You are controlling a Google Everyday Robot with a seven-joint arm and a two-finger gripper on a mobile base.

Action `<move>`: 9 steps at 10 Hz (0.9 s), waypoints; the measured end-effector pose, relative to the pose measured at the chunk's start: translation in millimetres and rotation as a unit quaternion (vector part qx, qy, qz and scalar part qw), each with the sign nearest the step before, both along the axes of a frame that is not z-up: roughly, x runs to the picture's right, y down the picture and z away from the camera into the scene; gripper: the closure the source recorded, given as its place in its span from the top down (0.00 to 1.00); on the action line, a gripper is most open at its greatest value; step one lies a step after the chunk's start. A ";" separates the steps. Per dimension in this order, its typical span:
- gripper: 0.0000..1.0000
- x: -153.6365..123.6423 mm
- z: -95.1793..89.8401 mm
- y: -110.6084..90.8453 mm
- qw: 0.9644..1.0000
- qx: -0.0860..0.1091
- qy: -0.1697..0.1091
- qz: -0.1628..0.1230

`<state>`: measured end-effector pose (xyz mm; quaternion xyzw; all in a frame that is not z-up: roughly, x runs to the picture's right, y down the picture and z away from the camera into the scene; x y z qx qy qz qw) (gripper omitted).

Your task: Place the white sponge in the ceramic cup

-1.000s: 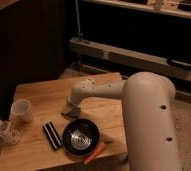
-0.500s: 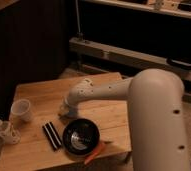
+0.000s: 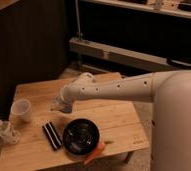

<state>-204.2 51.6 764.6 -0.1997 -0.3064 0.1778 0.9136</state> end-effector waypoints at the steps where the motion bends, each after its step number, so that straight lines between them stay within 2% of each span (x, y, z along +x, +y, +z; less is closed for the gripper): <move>1: 0.00 1.0 0.3 -5.5 1.000 0.004 -0.015 0.008; 2: 0.00 3.7 9.2 -12.8 0.998 0.012 -0.052 0.028; 4: 0.00 12.2 32.0 -29.3 0.991 0.022 -0.114 0.062; 5: 0.00 7.6 42.9 -41.3 0.986 0.026 -0.146 0.073; 6: 0.00 1.2 47.9 -48.1 0.985 0.030 -0.153 0.070; 7: 0.00 -6.6 46.2 -55.1 0.986 0.041 -0.152 0.057; 8: 0.00 -16.4 41.7 -56.5 0.986 0.049 -0.151 0.044; 9: 0.00 -32.3 29.2 -56.9 0.986 0.058 -0.156 0.028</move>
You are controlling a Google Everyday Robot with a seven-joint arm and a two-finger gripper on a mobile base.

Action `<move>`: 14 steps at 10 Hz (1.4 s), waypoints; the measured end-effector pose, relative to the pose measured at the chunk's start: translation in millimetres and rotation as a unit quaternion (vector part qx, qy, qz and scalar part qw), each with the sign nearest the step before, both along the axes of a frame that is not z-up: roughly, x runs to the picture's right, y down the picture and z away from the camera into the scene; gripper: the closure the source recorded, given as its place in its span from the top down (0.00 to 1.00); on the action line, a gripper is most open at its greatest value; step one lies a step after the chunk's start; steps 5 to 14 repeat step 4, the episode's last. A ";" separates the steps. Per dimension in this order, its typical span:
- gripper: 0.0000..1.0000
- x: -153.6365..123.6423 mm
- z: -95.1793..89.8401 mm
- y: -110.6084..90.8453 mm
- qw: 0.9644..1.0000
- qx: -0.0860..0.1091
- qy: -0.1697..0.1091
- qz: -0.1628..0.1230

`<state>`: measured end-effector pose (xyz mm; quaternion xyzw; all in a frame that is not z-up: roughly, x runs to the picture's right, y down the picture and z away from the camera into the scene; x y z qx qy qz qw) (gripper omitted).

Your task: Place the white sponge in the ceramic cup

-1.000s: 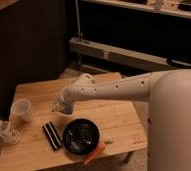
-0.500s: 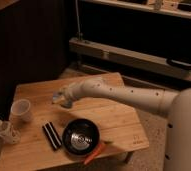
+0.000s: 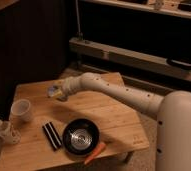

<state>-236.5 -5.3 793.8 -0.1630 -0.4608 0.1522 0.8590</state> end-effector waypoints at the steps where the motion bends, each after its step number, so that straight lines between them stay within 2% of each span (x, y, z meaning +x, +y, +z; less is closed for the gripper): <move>1: 0.00 -6.5 -7.7 0.5 1.000 0.003 -0.006 -0.006; 4: 0.00 -21.1 -26.4 2.8 0.998 0.002 -0.057 -0.023; 14: 0.00 -21.1 -26.4 2.8 0.998 0.002 -0.057 -0.023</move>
